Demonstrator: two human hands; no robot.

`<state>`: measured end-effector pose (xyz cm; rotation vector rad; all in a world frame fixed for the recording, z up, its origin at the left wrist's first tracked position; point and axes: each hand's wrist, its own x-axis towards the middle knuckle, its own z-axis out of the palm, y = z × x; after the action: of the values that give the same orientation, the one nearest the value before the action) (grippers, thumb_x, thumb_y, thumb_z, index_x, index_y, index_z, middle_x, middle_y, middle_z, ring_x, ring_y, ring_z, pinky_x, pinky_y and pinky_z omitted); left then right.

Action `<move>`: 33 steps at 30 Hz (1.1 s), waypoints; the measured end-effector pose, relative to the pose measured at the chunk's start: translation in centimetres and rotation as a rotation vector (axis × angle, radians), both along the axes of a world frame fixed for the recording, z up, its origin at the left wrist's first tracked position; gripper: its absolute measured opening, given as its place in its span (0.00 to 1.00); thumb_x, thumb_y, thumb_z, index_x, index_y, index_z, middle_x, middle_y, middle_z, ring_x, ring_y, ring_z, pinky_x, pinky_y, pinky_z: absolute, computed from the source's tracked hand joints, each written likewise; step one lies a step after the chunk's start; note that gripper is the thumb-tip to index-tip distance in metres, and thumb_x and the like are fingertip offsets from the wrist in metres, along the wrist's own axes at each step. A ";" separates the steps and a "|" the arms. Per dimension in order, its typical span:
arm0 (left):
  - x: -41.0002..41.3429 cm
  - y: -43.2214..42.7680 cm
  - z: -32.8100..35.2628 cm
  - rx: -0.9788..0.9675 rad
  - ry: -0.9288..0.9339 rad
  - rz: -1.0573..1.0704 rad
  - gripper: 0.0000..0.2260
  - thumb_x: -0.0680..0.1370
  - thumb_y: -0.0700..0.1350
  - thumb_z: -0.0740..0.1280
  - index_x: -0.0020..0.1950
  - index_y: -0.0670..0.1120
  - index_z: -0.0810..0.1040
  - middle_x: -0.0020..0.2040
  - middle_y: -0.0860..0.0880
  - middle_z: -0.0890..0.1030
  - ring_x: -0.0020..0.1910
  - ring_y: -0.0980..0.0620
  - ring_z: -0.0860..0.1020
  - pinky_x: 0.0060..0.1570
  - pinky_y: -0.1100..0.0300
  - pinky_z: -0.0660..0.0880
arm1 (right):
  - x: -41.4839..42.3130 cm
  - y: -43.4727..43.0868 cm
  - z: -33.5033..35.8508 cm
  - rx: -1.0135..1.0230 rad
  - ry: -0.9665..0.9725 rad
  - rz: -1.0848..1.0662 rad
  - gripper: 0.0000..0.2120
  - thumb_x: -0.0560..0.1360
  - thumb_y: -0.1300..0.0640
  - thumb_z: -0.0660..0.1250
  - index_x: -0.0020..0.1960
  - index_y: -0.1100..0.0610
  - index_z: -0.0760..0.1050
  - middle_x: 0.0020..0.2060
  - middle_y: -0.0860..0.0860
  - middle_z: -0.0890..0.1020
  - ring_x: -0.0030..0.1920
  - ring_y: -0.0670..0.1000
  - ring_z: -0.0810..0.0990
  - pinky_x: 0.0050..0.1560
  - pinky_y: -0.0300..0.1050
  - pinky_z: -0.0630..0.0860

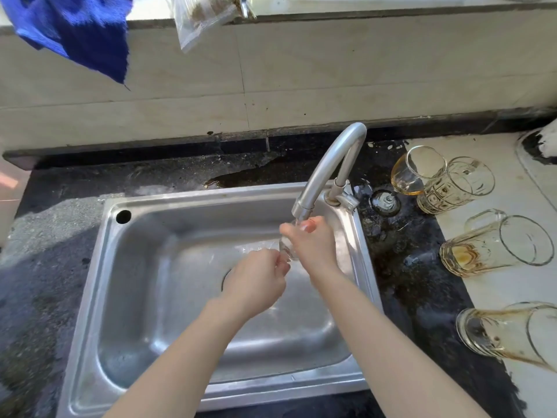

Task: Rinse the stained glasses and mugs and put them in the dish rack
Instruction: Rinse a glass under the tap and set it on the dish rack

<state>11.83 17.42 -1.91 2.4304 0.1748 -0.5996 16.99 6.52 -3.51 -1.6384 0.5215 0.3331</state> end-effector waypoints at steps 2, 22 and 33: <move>-0.6 0.5 -0.3 0.110 -0.095 0.000 0.10 0.79 0.48 0.59 0.42 0.47 0.76 0.40 0.49 0.81 0.45 0.45 0.77 0.42 0.53 0.73 | -0.2 0.8 0.1 -0.214 -0.151 0.059 0.13 0.65 0.53 0.71 0.38 0.56 0.68 0.34 0.51 0.75 0.34 0.51 0.74 0.35 0.41 0.72; 0.1 0.9 3.0 -0.310 0.035 0.242 0.13 0.75 0.45 0.66 0.32 0.42 0.80 0.25 0.48 0.79 0.19 0.57 0.72 0.23 0.67 0.67 | 0.5 -1.6 0.3 0.224 0.088 -0.041 0.10 0.70 0.52 0.74 0.42 0.58 0.77 0.32 0.52 0.72 0.36 0.49 0.73 0.38 0.44 0.74; 5.3 -3.6 3.2 -0.808 0.200 0.557 0.12 0.76 0.49 0.70 0.37 0.45 0.75 0.32 0.47 0.77 0.32 0.48 0.76 0.28 0.63 0.72 | -1.8 -2.8 -4.1 0.506 0.533 -0.312 0.14 0.73 0.48 0.69 0.39 0.57 0.69 0.25 0.50 0.64 0.26 0.48 0.64 0.34 0.44 0.79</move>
<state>17.09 13.84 1.34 1.4520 0.5510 -0.5154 15.17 3.73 -7.65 -0.9502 0.9909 0.6162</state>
